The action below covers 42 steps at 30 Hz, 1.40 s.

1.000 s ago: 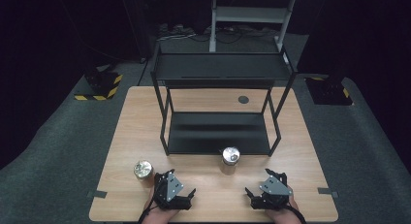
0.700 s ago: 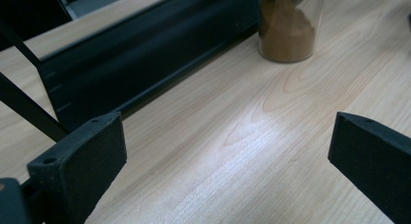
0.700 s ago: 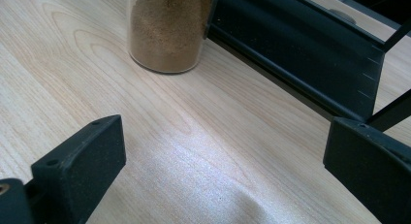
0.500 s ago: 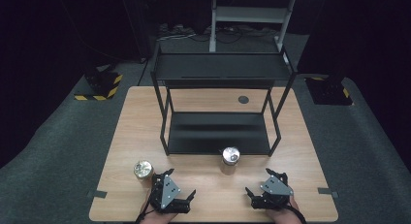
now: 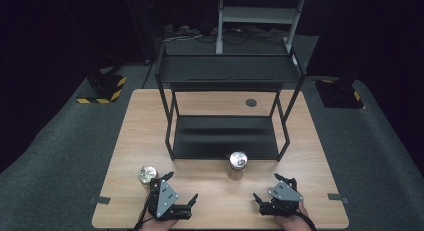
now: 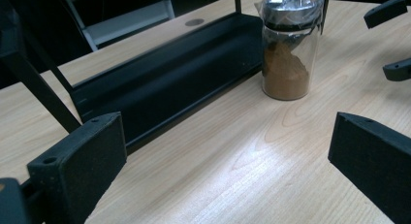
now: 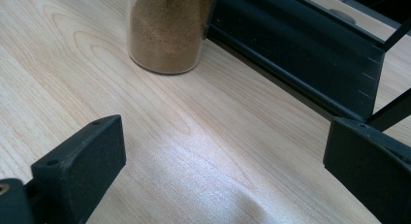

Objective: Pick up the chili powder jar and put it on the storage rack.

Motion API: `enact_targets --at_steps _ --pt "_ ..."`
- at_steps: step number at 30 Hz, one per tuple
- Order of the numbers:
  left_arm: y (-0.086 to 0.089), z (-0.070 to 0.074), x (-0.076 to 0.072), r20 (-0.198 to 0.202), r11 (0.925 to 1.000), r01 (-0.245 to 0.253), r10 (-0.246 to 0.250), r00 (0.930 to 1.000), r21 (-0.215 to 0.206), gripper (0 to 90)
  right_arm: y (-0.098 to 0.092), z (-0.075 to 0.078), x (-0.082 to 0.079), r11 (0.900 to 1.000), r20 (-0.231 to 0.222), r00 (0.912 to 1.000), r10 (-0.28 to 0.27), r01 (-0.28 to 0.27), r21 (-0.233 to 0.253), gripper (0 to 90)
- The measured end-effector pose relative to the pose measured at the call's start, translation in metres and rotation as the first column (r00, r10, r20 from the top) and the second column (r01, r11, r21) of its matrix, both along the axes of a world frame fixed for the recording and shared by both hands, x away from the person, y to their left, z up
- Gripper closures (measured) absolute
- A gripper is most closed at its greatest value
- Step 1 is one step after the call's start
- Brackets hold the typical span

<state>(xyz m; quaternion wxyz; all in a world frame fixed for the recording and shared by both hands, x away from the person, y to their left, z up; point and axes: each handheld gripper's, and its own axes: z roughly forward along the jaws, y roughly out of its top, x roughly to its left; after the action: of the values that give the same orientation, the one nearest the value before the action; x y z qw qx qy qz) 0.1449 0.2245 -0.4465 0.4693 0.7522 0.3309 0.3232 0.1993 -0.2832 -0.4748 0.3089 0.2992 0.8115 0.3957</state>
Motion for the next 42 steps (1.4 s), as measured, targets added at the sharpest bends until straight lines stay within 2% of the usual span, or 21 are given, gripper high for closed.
enact_targets --at_steps 14,22,26,27,31,37,42 --pt "0.008 0.006 -0.006 0.029 0.9998 -0.020 0.020 0.9994 -0.006 0.4 0.000 0.000 0.000 1.000 -0.001 1.0000 -0.001 0.001 -0.002 0.3" --pt "0.023 0.008 -0.010 0.048 0.9969 -0.071 0.073 0.9962 -0.035 0.5 0.000 0.000 0.000 1.000 -0.001 1.0000 -0.002 0.002 0.001 0.3" --pt "0.029 0.008 -0.011 0.055 0.9944 -0.094 0.096 0.9938 -0.049 0.5 0.000 0.000 0.000 1.000 -0.001 1.0000 -0.006 0.006 0.003 0.3" --pt "0.034 0.007 -0.012 0.057 0.9920 -0.112 0.115 0.9917 -0.058 0.4 0.000 0.000 0.000 1.000 -0.001 1.0000 -0.006 0.006 0.004 0.3" --pt "0.038 0.007 -0.012 0.054 0.9902 -0.126 0.130 0.9901 -0.059 0.4 0.000 0.000 0.000 1.000 -0.002 1.0000 -0.005 0.005 0.004 0.3" --pt "0.048 0.004 -0.012 0.046 0.9814 -0.177 0.181 0.9824 -0.073 0.4 -0.001 0.000 0.001 1.000 -0.006 0.9999 -0.009 0.009 0.010 0.3" --pt "0.052 0.002 -0.011 0.044 0.9772 -0.197 0.201 0.9786 -0.079 0.5 -0.001 0.000 0.001 1.000 -0.006 1.0000 -0.008 0.008 0.010 0.3"
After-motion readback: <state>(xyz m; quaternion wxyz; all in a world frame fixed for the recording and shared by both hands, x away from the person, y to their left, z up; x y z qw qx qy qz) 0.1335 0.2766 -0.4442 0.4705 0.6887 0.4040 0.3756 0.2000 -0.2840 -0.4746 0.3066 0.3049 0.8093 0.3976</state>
